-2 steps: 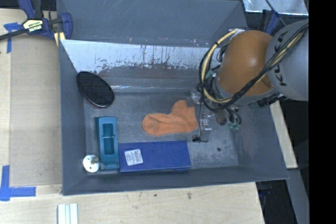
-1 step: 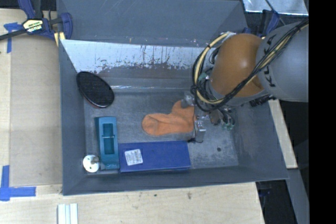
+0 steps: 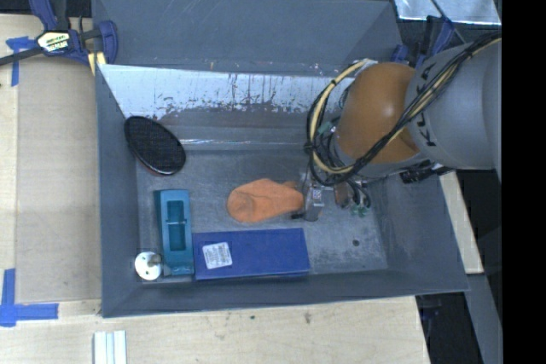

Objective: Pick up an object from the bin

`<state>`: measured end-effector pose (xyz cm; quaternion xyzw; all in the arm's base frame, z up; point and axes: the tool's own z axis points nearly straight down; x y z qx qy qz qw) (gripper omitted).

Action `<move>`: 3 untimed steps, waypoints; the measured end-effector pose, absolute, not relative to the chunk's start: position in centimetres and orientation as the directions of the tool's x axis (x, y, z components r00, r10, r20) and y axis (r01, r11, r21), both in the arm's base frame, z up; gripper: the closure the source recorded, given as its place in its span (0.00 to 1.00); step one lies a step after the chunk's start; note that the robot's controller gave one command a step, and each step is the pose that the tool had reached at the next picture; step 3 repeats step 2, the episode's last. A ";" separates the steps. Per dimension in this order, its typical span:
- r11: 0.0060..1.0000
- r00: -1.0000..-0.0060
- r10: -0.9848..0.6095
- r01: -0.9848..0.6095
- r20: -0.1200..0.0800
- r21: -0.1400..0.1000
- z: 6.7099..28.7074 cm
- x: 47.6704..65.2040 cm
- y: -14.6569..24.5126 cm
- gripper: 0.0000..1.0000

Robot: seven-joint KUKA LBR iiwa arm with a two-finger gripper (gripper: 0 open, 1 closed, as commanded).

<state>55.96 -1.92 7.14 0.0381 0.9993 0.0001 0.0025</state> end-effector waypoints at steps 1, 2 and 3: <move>0.997 -0.997 0.076 0.076 -0.005 0.000 7.1 56.0 -1.9 1.00; 0.999 -0.999 0.050 0.050 -0.004 0.000 21.2 53.2 -2.6 1.00; 0.999 -0.999 0.050 0.050 -0.004 0.000 21.2 53.2 -2.6 1.00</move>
Offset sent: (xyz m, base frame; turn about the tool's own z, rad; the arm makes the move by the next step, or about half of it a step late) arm -0.0286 -0.0058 0.1397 -0.0269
